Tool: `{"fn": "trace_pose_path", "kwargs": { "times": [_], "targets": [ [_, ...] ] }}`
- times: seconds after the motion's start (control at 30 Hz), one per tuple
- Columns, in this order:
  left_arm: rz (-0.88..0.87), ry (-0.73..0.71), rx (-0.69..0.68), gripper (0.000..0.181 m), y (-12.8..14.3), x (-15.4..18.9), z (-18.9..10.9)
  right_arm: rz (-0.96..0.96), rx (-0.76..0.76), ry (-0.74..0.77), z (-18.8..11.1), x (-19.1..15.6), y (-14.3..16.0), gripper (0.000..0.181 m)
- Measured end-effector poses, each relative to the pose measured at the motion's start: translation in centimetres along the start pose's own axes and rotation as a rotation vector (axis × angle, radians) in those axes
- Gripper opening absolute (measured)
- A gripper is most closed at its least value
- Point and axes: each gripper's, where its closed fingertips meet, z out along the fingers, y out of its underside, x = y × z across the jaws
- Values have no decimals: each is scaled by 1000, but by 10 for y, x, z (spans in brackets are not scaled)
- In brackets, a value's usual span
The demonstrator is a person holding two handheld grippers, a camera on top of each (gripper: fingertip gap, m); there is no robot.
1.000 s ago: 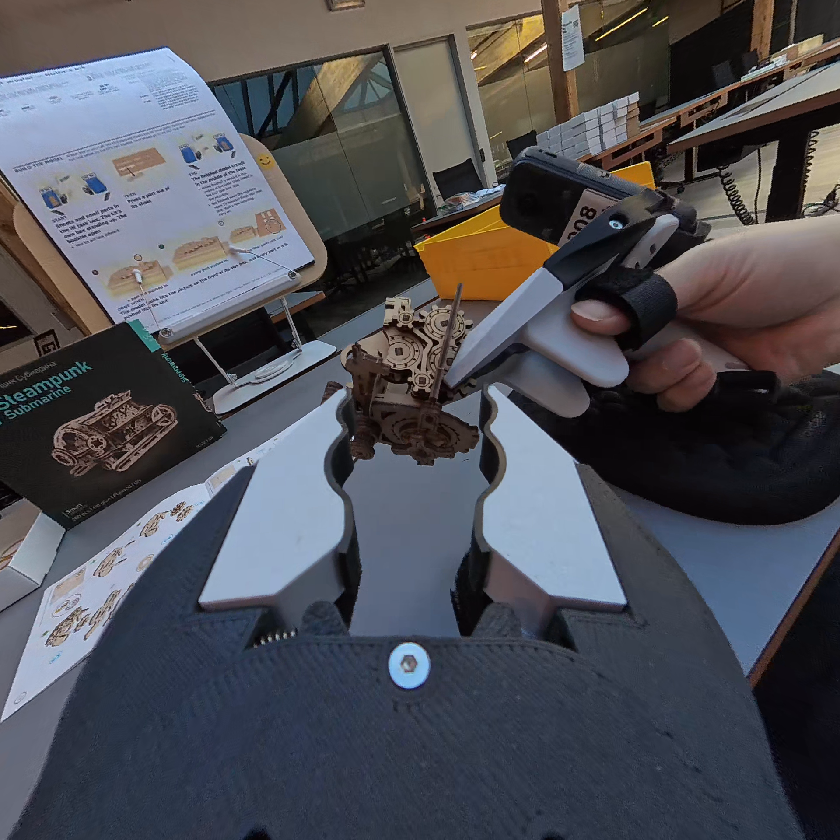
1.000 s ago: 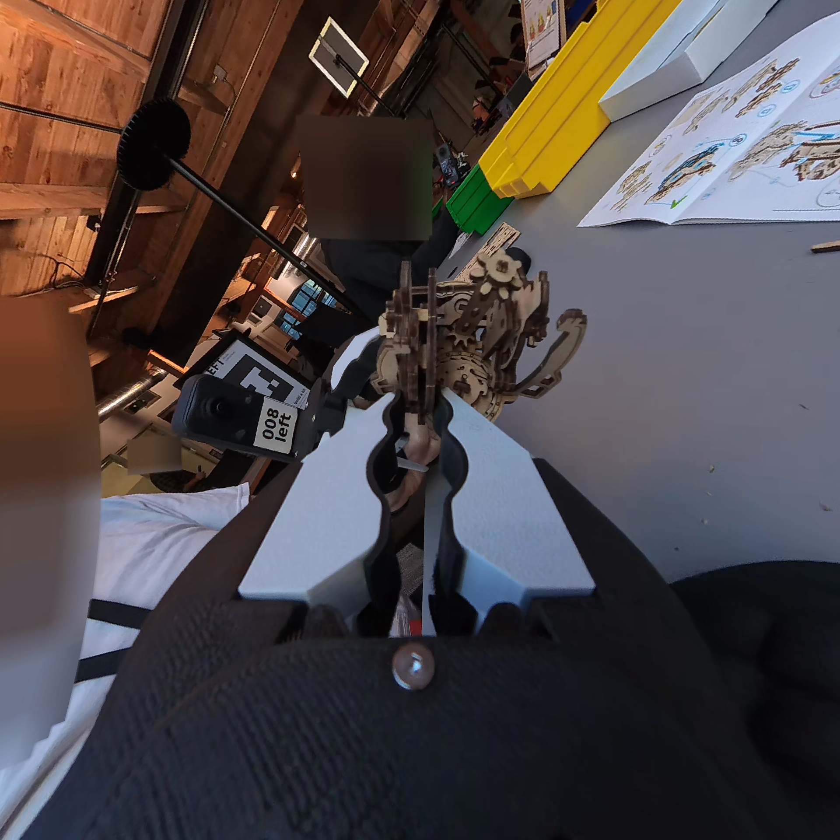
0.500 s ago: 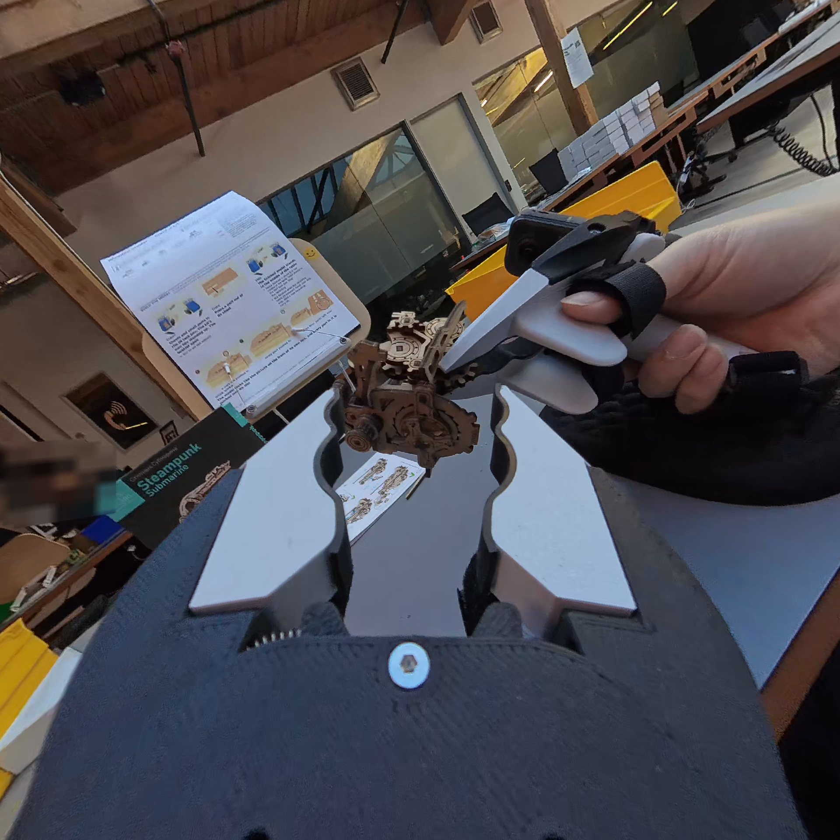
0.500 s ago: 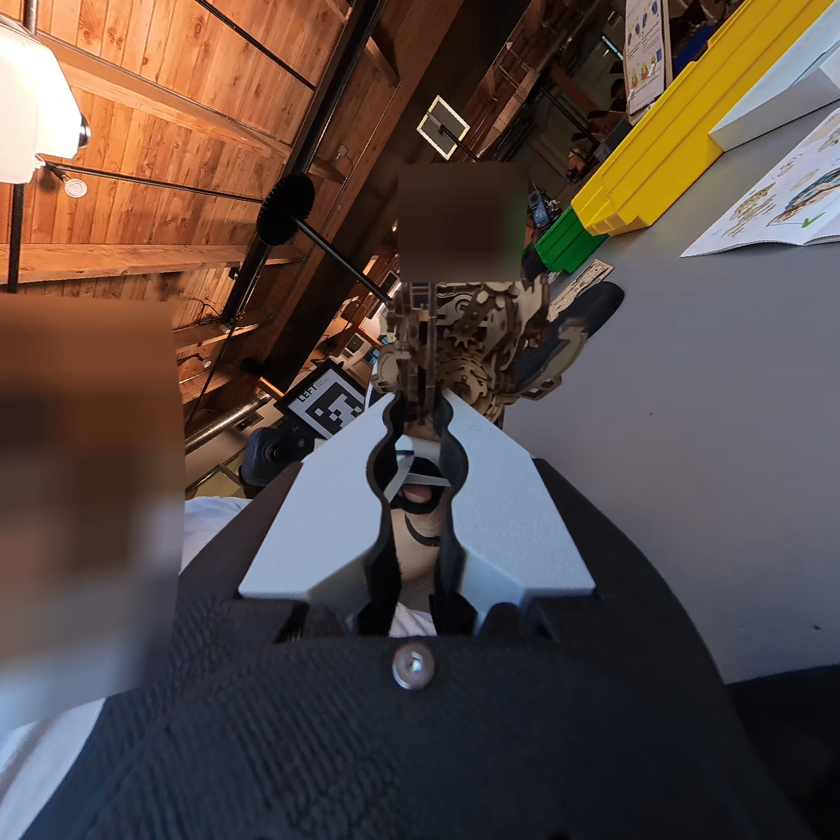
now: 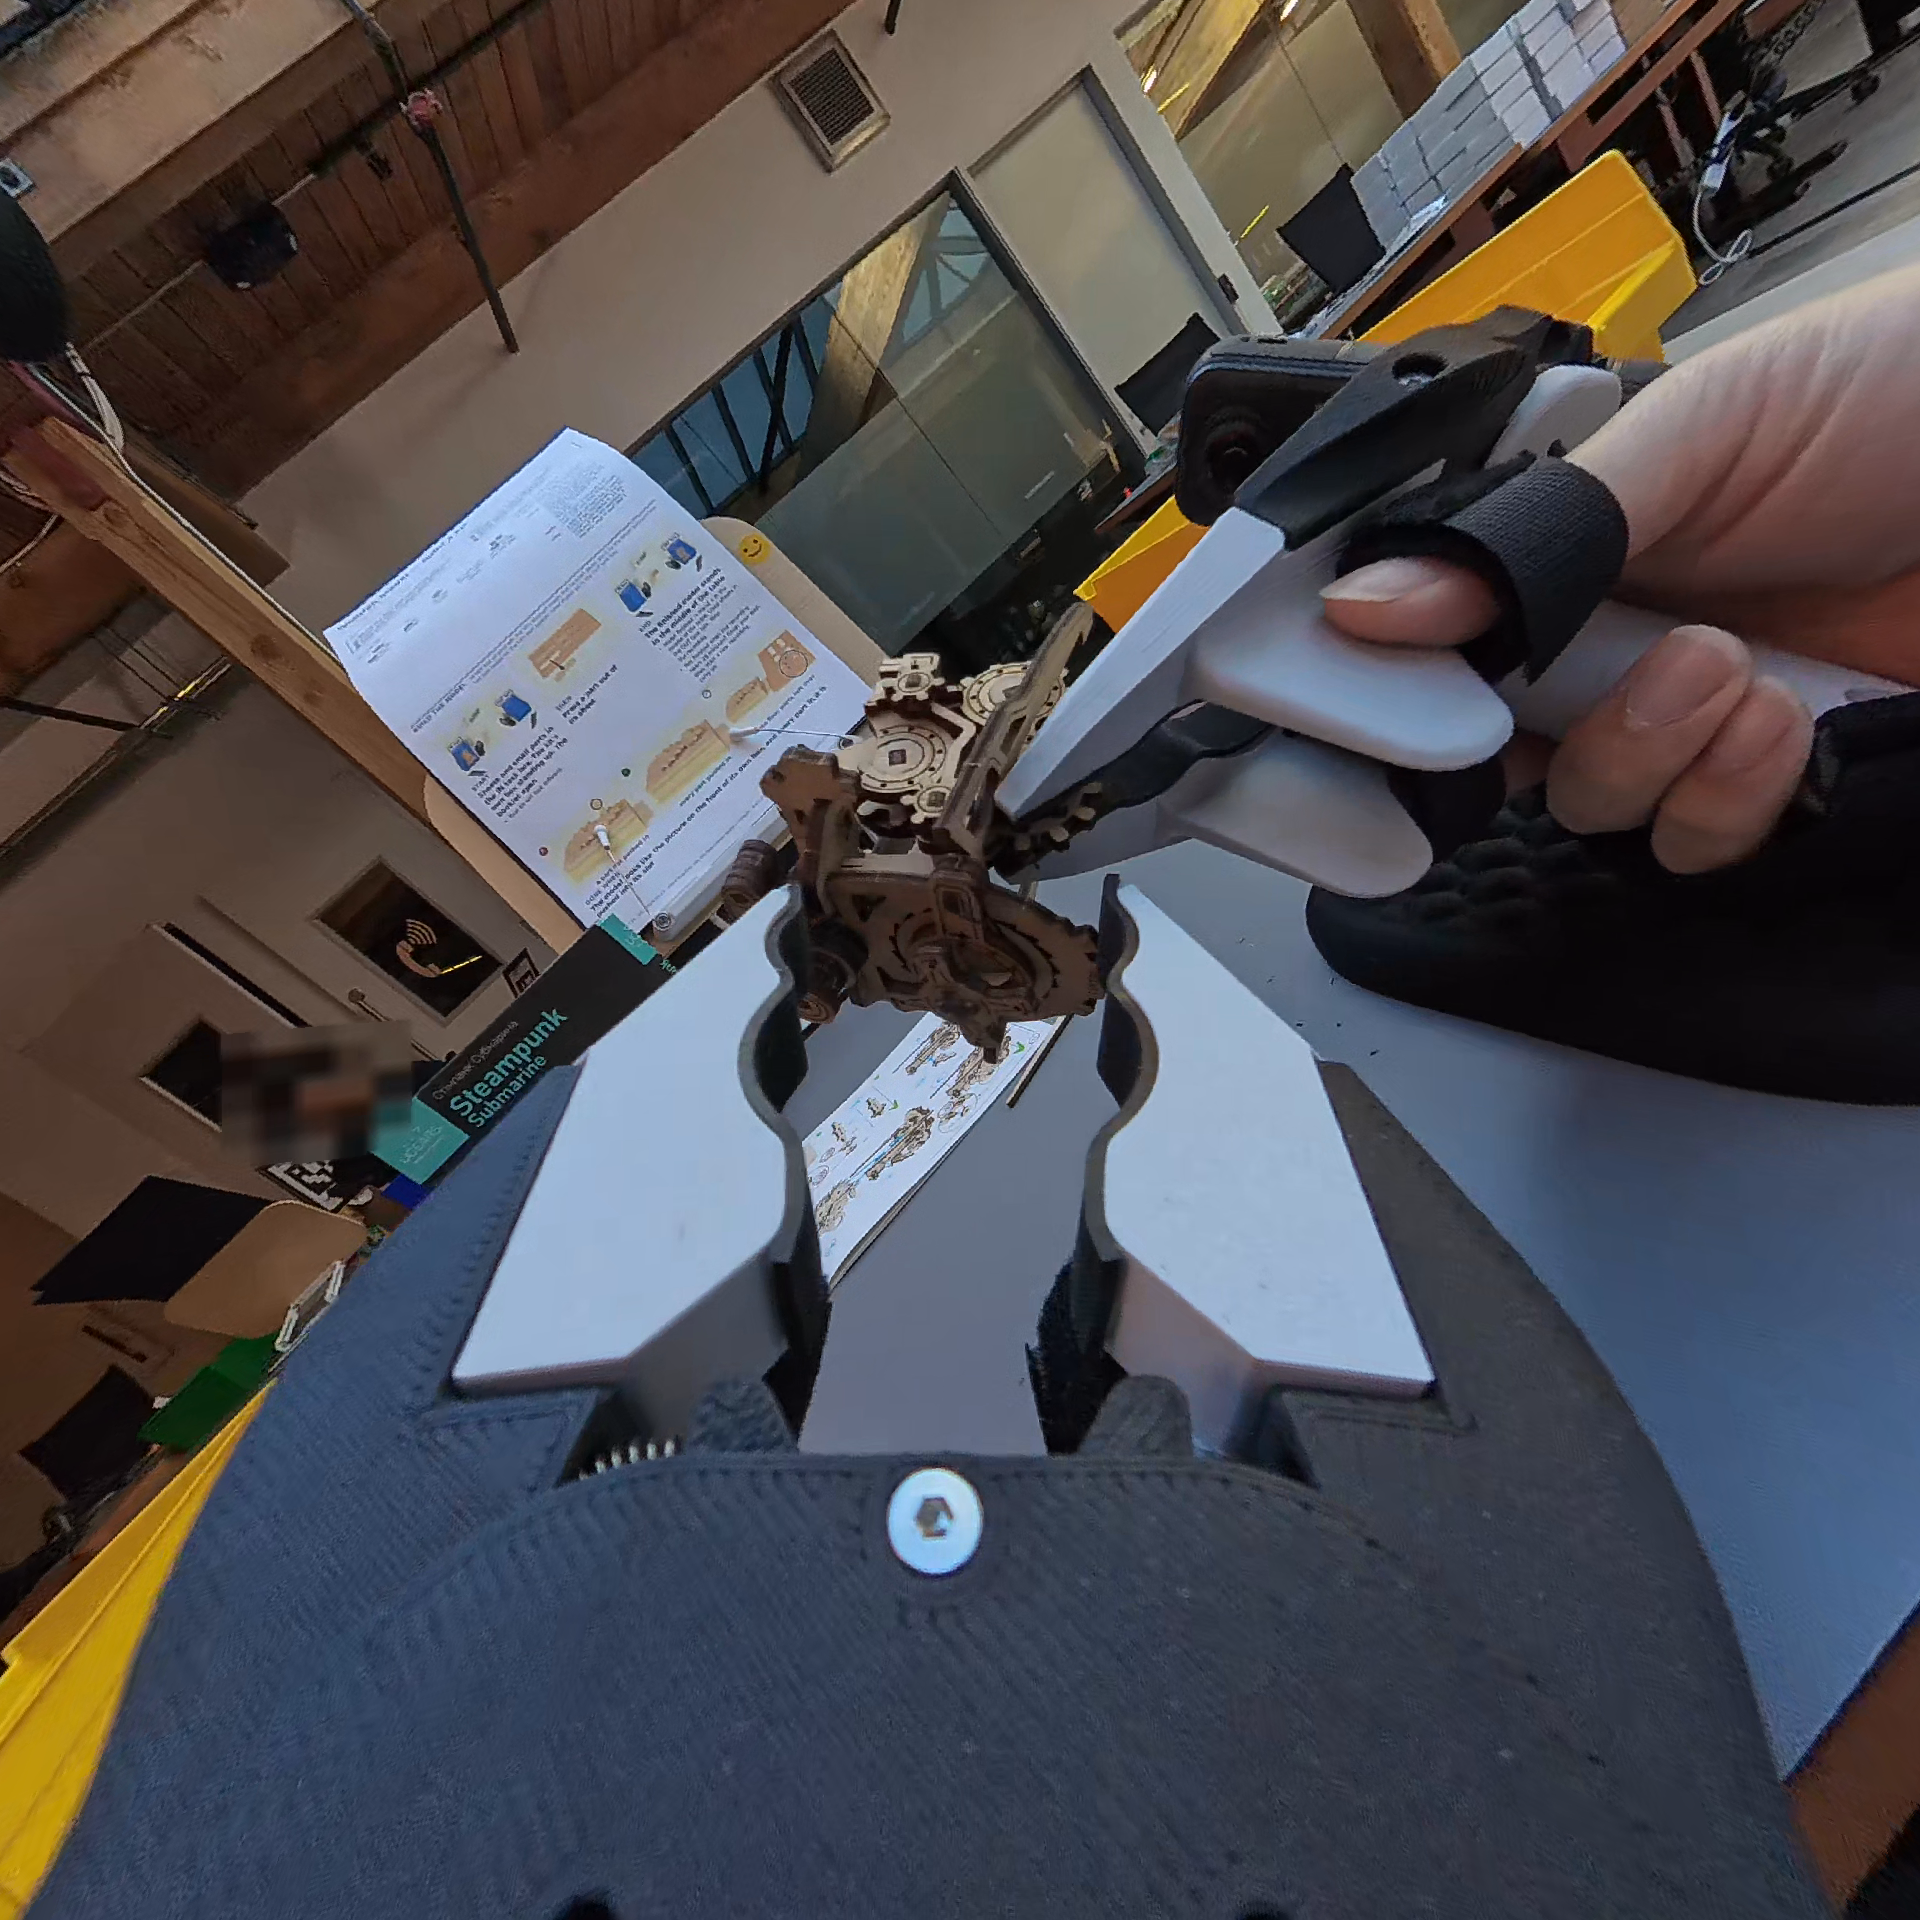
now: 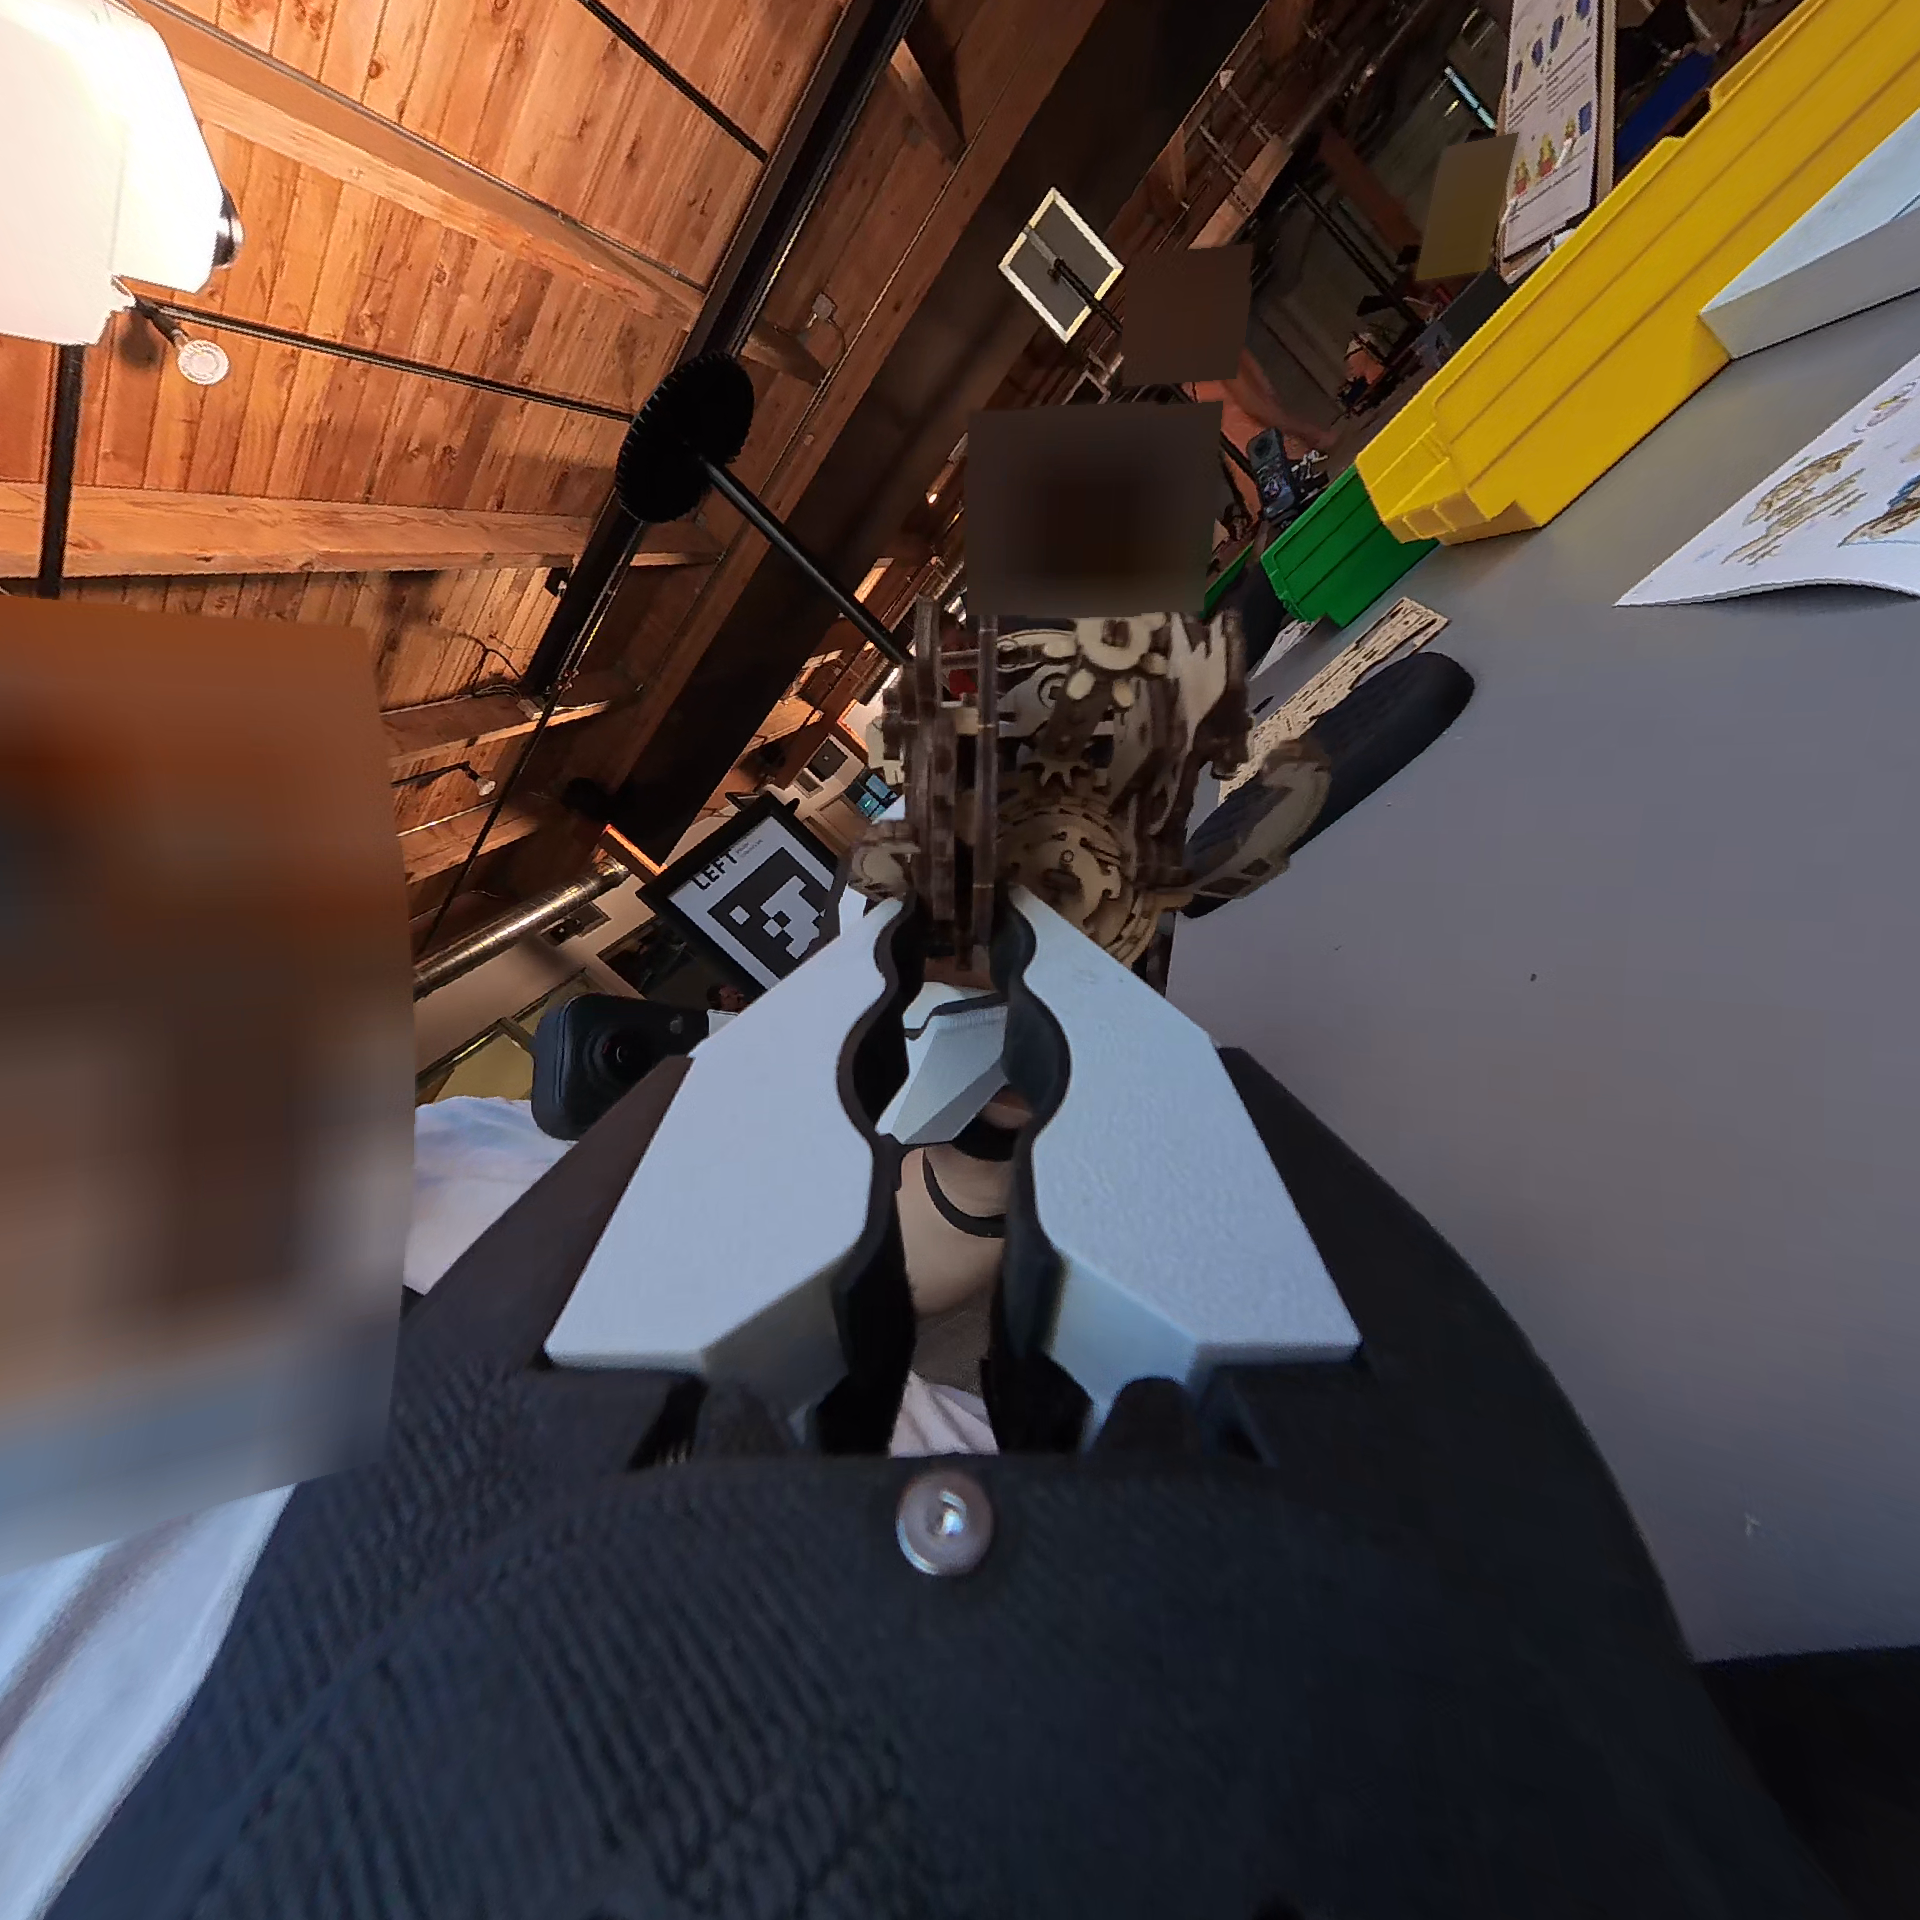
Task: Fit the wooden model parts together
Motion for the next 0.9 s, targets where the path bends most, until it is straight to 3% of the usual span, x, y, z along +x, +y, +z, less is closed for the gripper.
{"fn": "trace_pose_path", "kwargs": {
  "times": [0.43, 0.9],
  "targets": [
    [-94, 39, 86, 52, -9, -6, -6, -59, 30, 7, 8, -9, 0, 10],
    [-178, 27, 202, 52, -26, -21, -22, -138, 161, 36, 25, -31, -2, 10]
  ]
}}
